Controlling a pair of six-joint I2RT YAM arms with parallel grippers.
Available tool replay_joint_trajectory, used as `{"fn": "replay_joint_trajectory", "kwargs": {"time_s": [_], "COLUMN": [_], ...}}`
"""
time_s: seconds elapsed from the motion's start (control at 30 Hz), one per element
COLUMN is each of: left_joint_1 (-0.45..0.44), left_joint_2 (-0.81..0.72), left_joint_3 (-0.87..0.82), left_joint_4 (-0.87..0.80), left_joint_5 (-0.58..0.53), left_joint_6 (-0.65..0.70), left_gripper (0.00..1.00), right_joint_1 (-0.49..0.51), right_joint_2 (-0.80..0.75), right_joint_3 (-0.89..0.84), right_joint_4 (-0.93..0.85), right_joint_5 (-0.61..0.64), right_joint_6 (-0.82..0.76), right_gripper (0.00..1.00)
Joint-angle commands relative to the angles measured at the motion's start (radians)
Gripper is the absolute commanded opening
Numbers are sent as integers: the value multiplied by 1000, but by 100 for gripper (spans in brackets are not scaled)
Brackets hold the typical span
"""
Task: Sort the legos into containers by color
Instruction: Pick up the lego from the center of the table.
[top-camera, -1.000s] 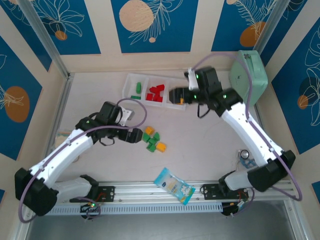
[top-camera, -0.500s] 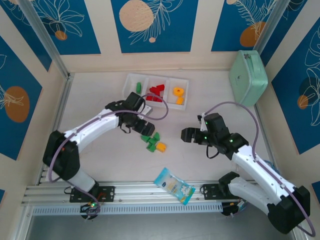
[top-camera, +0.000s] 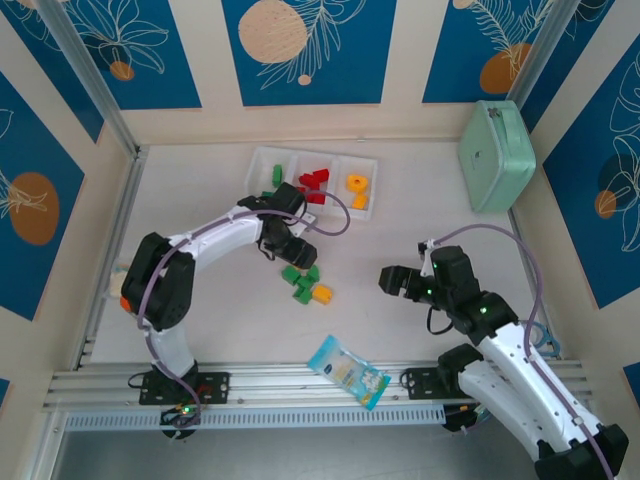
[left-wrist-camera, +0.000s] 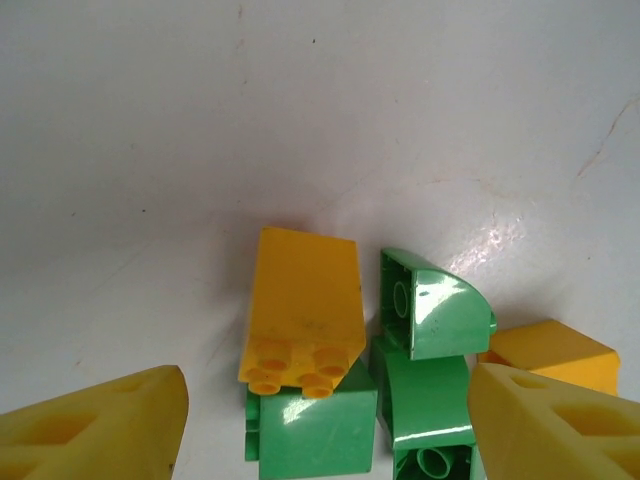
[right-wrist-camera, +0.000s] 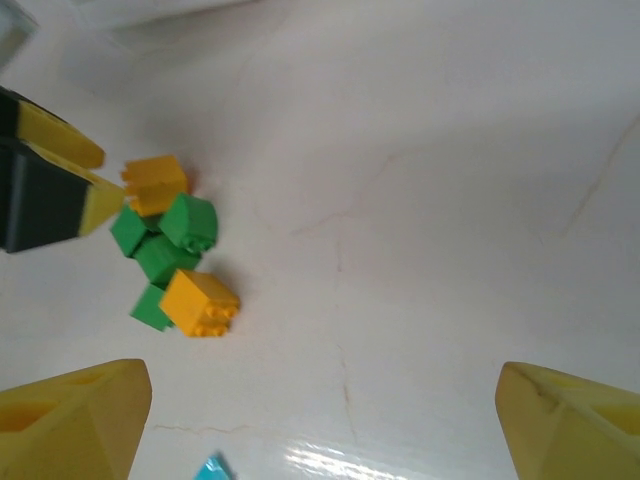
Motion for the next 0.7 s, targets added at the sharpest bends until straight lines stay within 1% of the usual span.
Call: {"fn": "replay_joint_trajectory", "kwargs": {"time_s": [0.0,0.2,0.33,0.43,0.67], "left_joint_1": [-13,-15,-15,-12,-11], "left_joint_2": [31,64,83,104,133], "left_joint_3": [47,52,54,59,59], "left_joint_4": [-19,-28,-34,-63,-66], "left_joint_5": [21,-9,-28,-78,-43], "left_joint_6": [27,24,36,54,67], "left_gripper": [72,70,66,64,53], "right_joint_1": [-5,-16,-24,-25,-27], "right_joint_2": [-35,-19,-13,-12,5], "right_joint_3": [-45,-48,-54,-57,-51], "right_joint_4": [-18,-6,-1,8,8], "right_joint_5": [-44,-43,-44,-46,-34], "right_joint_6": [10,-1,1,-5,-9], "right_gripper": [90,92,92,92,92]}}
